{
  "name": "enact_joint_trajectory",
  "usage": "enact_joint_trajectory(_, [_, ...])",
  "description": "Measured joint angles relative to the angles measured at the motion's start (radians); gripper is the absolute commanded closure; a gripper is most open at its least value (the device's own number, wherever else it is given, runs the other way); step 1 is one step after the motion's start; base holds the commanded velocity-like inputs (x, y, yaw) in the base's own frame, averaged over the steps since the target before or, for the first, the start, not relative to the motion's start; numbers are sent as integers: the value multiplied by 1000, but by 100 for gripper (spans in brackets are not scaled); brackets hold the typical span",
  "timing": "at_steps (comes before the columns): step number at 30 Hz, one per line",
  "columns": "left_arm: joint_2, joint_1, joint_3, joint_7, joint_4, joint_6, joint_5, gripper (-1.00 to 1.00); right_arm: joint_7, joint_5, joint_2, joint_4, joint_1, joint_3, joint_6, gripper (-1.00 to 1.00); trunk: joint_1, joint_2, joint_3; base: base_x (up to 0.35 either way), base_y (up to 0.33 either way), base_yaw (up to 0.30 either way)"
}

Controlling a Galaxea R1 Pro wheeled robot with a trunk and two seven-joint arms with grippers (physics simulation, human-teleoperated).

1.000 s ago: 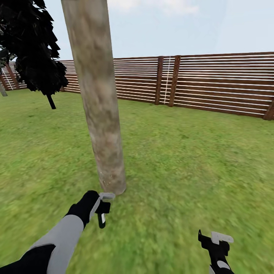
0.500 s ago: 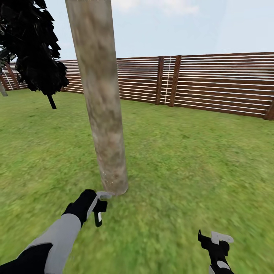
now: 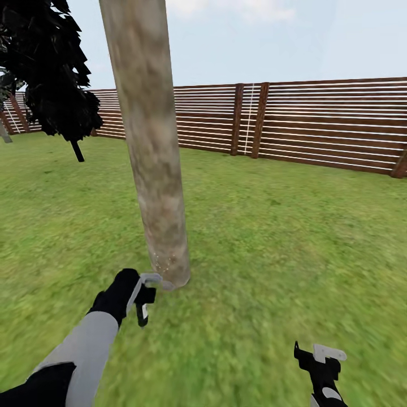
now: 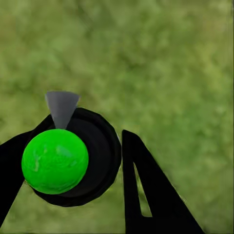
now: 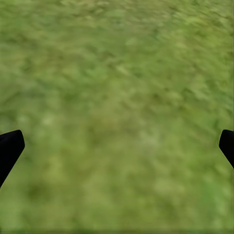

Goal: In the garden, pick up the pesticide atomizer on the floor and spray pesticide onto both trees until each tree trunk is fully covered.

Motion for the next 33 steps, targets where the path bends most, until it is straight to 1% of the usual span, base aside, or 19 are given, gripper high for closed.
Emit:
enact_joint_trajectory(2, [16,5,-1,-3,-91,52,17,100,0,0,0,0,3,0,0,-100,0,0,0,0,0,0])
enact_joint_trajectory(3, [13,6,-2,-4,-121,74,20,100,0,0,0,0,6,0,0,-100,0,0,0,-25,-7,0])
enact_joint_trajectory(6, [-19,7,-14,-4,-134,84,28,100,0,0,0,0,8,0,0,-100,0,0,0,-180,-110,0])
enact_joint_trajectory(7, [-28,7,-27,-4,-134,84,28,100,0,0,0,0,8,0,0,-100,0,0,0,-250,-157,0])
enact_joint_trajectory(9, [-48,7,-71,-4,-135,85,30,100,0,0,0,0,8,0,0,-100,0,0,0,-130,-75,0])
enact_joint_trajectory(12, [-47,6,-83,-3,-138,86,20,100,0,0,0,0,8,0,0,-100,0,0,0,-25,-15,0])
enact_joint_trajectory(13, [-40,5,-81,-3,-138,86,13,100,0,0,0,0,8,0,0,-100,0,0,0,-3,-2,0])
enact_joint_trajectory(15, [5,6,-75,-4,-138,86,8,100,0,0,0,0,8,0,0,-100,0,0,0,-1,0,0])
enact_joint_trajectory(17, [39,5,-72,-5,-138,86,13,100,0,0,0,0,8,0,0,-100,0,0,0,0,0,0])
enact_joint_trajectory(18, [51,5,-71,-5,-138,87,15,100,0,1,1,1,8,0,0,-100,0,0,0,0,0,0])
enact_joint_trajectory(19, [50,6,-71,-5,-138,88,24,100,0,1,1,1,8,0,0,-100,0,0,0,-6,0,0])
enact_joint_trajectory(21, [37,6,-76,-5,-138,87,29,100,0,1,1,1,8,0,0,-100,0,0,0,-133,-83,0])
enact_joint_trajectory(23, [-4,5,-80,-5,-138,87,36,100,0,1,2,1,8,0,0,-100,0,0,0,-208,-157,0])
enact_joint_trajectory(24, [-15,5,-80,-5,-139,86,32,100,0,0,2,1,9,0,0,-100,0,0,0,-142,-150,0])
enact_joint_trajectory(26, [-27,4,-81,-5,-139,86,28,100,0,1,2,1,10,0,0,-100,0,0,0,-54,-63,0])
enact_joint_trajectory(28, [-28,3,-80,-5,-140,86,21,100,0,1,2,1,11,0,0,-100,0,0,0,-12,-14,0])
enact_joint_trajectory(30, [-19,0,-76,-5,-144,87,16,100,0,1,2,2,12,0,0,-100,0,0,0,-3,-3,0])
enact_joint_trajectory(32, [19,0,-74,-5,-173,88,8,100,0,2,2,2,12,0,0,-100,0,0,0,0,-1,0])
enact_joint_trajectory(33, [48,0,-72,-5,-184,93,10,100,0,2,2,2,12,0,0,-100,0,0,0,0,0,0])
